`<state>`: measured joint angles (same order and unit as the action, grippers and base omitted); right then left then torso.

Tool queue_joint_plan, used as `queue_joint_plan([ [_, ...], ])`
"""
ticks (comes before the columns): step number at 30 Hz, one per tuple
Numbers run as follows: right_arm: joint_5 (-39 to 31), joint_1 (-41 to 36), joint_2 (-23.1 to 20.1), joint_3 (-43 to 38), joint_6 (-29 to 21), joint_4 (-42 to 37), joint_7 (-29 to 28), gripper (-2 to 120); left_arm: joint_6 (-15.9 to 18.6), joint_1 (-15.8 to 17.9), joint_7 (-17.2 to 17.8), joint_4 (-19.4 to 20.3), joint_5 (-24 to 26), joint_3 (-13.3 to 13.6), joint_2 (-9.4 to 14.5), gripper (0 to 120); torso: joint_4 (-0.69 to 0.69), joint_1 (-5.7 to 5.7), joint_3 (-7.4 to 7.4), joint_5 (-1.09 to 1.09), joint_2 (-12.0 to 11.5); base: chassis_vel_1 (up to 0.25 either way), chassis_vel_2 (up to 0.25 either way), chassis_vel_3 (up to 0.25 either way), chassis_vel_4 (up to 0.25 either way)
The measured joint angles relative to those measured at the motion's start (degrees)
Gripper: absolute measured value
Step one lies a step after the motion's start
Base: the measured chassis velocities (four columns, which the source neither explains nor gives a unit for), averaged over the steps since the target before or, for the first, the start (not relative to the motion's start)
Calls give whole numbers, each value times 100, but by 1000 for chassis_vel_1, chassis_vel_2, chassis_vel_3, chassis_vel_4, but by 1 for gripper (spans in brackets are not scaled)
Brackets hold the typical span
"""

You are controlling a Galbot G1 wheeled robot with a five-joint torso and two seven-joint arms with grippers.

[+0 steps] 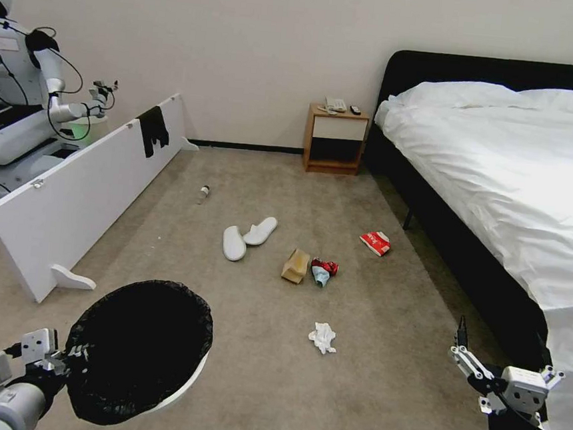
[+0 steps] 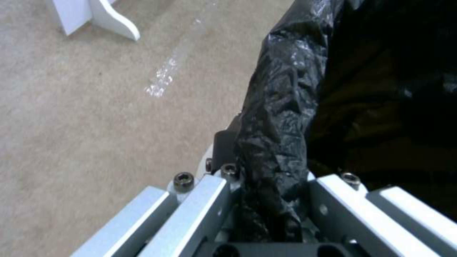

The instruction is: Pick up the trash bin, then pick up the garbage from the floor and place it into the trash bin.

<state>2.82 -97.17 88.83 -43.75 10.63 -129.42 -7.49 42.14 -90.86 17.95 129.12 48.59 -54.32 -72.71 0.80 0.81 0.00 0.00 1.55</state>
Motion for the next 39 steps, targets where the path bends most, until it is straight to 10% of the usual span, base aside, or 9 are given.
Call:
queue_joint_plan([
  [39,-70,32,-85,-29,233,47,124,100,0,1,-74,-54,-71,-24,-21,3,0,1,0,0,0,-117,116,113,-116],
])
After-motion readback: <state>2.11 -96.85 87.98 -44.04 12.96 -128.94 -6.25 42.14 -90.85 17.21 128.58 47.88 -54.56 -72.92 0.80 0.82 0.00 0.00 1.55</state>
